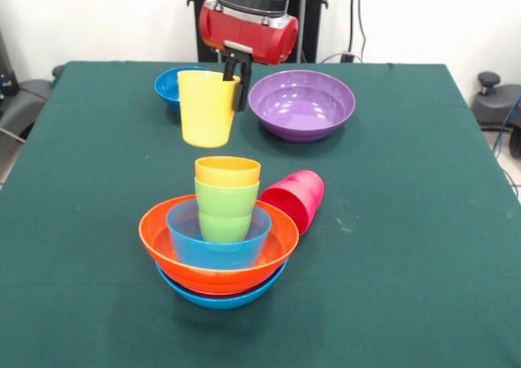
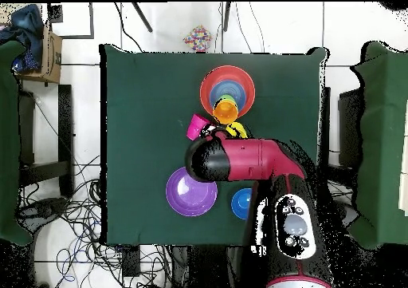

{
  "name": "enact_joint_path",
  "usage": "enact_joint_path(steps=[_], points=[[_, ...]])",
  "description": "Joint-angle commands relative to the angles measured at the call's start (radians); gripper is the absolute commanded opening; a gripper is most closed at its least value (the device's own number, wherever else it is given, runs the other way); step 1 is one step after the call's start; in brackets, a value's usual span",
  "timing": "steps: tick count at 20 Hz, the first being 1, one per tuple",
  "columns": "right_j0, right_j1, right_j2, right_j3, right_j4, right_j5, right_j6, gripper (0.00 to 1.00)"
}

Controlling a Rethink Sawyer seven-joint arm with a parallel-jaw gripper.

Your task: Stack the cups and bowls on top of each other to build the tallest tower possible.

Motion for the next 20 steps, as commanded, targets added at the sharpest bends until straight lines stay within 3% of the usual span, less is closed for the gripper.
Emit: enact_joint_path(steps=[1, 5, 20], points=[[0.005, 0.047, 0.010, -0.050, 0.041, -0.052, 0.122, 0.00], [0.024, 0.049, -0.013, -0.049, 0.043, -0.083, 0.131, 0.00], [0.170, 0.097, -0.129, -0.141, 0.122, -0.044, 0.182, 0.00]])
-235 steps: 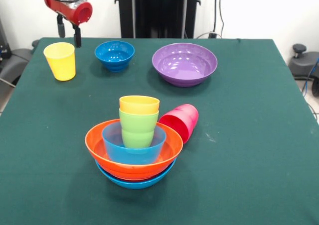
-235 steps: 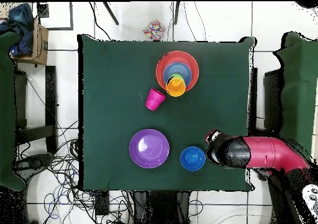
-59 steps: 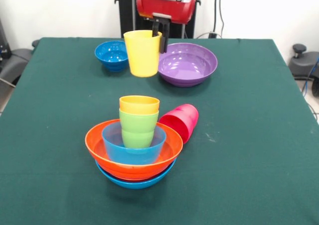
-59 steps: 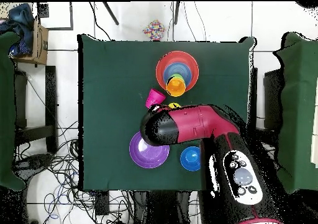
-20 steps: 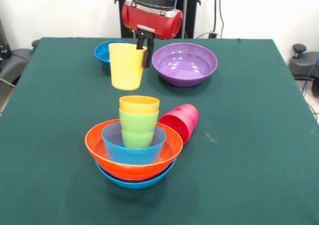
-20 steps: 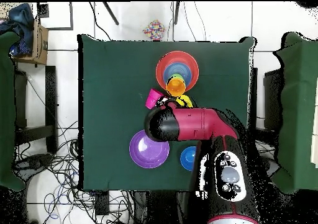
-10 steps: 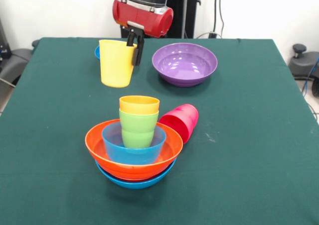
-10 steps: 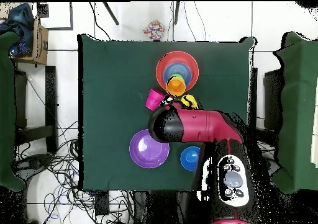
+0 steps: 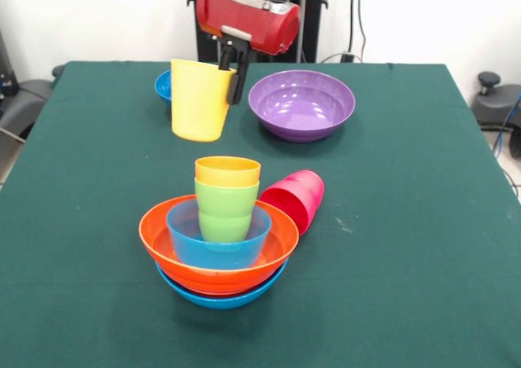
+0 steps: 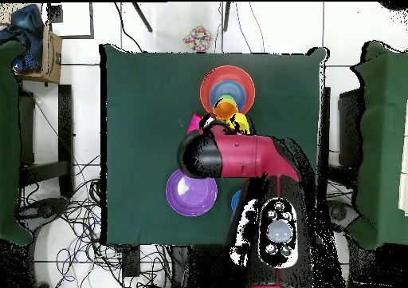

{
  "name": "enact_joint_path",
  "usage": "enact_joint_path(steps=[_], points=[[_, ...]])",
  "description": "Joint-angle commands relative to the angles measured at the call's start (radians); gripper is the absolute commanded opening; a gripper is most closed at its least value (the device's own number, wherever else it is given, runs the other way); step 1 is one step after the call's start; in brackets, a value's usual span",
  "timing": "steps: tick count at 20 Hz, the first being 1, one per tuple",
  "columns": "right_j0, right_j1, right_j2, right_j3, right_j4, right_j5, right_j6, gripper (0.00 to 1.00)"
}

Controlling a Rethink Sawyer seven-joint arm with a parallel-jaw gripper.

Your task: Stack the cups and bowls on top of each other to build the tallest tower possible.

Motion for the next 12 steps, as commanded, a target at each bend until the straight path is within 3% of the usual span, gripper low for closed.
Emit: enact_joint_path(steps=[1, 7, 12], points=[[0.064, 0.095, -0.008, -0.083, 0.050, -0.022, 0.181, 0.00], [0.095, 0.123, -0.042, -0.107, 0.078, -0.007, 0.162, 0.00], [0.081, 0.142, -0.034, -0.110, 0.092, -0.031, 0.126, 0.00]])
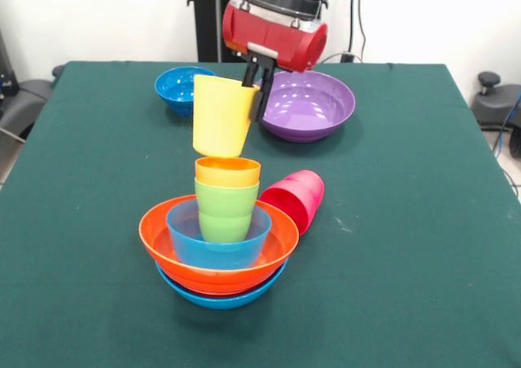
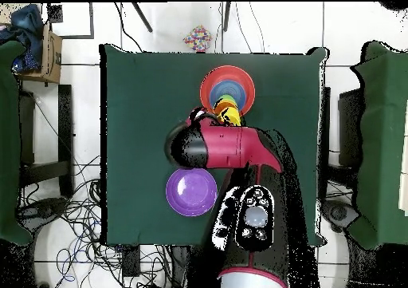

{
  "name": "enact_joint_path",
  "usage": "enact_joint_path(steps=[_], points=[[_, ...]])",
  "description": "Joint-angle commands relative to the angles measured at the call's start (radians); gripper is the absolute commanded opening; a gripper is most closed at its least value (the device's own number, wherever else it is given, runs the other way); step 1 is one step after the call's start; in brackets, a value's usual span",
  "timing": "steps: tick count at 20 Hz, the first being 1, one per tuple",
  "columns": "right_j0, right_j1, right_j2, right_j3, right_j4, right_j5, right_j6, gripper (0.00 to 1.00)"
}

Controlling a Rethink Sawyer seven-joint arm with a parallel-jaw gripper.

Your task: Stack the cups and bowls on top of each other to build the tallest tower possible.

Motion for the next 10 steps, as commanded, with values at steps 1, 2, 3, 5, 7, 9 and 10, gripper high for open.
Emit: enact_joint_path(steps=[1, 2, 3, 5, 7, 9, 10], points=[[-0.005, 0.068, 0.031, -0.042, 0.024, -0.030, 0.117, 0.00], [-0.010, 0.070, 0.035, -0.040, 0.025, -0.036, 0.111, 0.00], [-0.016, 0.071, 0.038, -0.039, 0.026, -0.042, 0.104, 0.00], [-0.021, 0.073, 0.042, -0.035, 0.027, -0.048, 0.100, 0.00], [-0.027, 0.074, 0.048, -0.029, 0.029, -0.055, 0.097, 0.00], [-0.029, 0.078, 0.051, -0.031, 0.032, -0.058, 0.099, 0.00], [-0.023, 0.081, 0.045, -0.031, 0.036, -0.060, 0.109, 0.00]])
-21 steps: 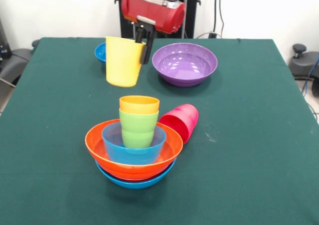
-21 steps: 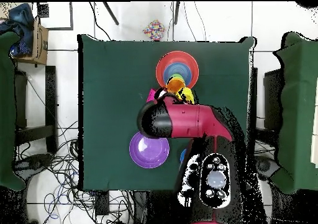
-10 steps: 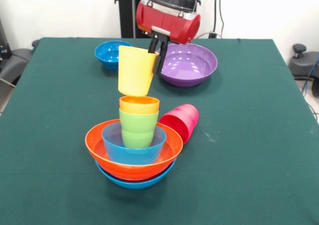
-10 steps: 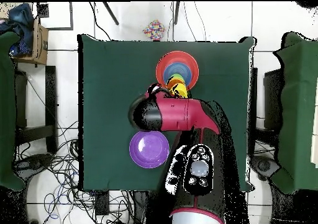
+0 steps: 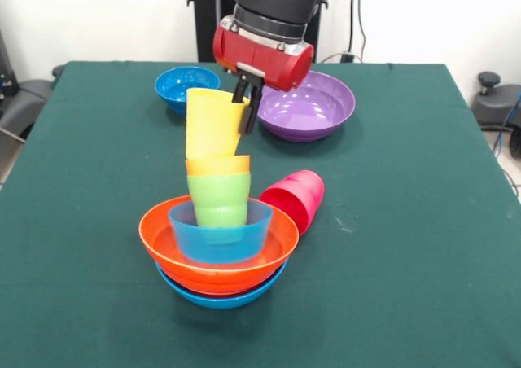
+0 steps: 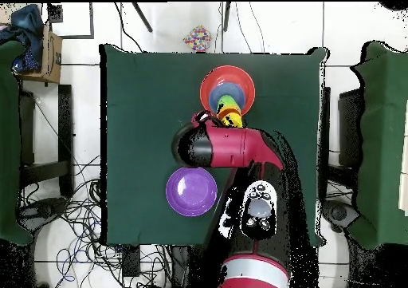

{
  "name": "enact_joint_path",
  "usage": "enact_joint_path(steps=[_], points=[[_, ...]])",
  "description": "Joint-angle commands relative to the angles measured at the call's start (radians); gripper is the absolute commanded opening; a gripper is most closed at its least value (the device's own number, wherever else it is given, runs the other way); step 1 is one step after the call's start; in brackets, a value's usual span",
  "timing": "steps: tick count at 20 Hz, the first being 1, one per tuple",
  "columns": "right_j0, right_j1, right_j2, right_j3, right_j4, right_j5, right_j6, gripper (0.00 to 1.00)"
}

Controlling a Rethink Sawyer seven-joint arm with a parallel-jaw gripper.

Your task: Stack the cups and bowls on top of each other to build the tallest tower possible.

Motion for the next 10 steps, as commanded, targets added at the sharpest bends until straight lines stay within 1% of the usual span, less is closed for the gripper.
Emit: enact_joint_path(steps=[1, 5, 10], points=[[-0.006, 0.036, 0.051, -0.025, 0.028, -0.063, 0.117, 0.00], [0.016, 0.041, 0.030, -0.029, 0.050, -0.051, 0.144, 0.00], [0.029, 0.027, 0.025, -0.016, 0.073, -0.033, 0.146, 0.00]])
